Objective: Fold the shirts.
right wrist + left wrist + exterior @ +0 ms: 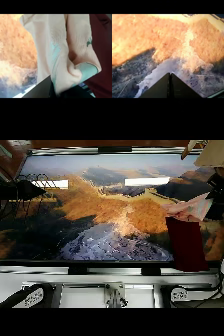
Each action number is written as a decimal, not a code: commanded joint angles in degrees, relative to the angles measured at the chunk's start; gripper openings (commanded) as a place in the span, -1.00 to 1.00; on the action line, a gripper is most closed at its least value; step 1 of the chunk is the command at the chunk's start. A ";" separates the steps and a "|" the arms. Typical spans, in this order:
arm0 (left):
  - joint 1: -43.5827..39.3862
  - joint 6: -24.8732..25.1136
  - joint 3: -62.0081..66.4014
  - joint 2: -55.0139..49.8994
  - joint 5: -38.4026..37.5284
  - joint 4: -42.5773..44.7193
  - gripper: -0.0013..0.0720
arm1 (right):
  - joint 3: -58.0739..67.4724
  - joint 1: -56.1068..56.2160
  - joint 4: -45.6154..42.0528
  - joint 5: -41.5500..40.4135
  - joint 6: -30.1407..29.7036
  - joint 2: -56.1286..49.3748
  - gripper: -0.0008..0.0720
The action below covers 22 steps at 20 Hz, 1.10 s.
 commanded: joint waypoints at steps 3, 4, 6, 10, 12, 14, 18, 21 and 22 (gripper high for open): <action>0.04 2.21 0.07 0.02 -0.92 0.00 -0.89 | -5.44 -0.07 -4.02 -0.85 4.15 2.99 -0.75; 0.04 2.21 0.07 0.00 -0.83 0.02 -0.89 | -7.78 -0.07 -4.96 -0.87 4.15 4.33 -0.75; 0.04 2.21 0.07 0.02 -0.85 -0.02 -0.89 | -13.66 -0.35 -7.80 -0.85 4.07 7.80 -0.75; 0.04 2.27 0.07 0.00 -0.83 -0.02 -0.89 | -25.66 -5.40 -7.82 -0.96 4.66 16.48 -0.75; 0.04 3.15 0.04 0.00 -0.83 -0.24 -0.89 | -32.39 -7.65 -7.82 -0.94 3.89 20.44 -0.75; 0.04 3.15 0.07 0.00 -0.83 -0.59 -0.89 | -38.95 -8.66 -7.89 -0.66 3.50 23.19 -0.75; 0.04 3.13 0.07 0.02 -0.90 -0.59 -0.89 | -48.13 -8.63 -9.31 1.84 1.73 24.33 -0.75; 0.04 3.15 0.04 0.00 -0.92 -0.61 -0.89 | -51.49 -8.63 -11.32 1.92 1.66 24.30 -0.75; 0.04 3.13 0.07 0.02 -0.94 -0.59 -0.89 | -52.04 -8.63 -12.70 1.95 1.55 24.30 -0.75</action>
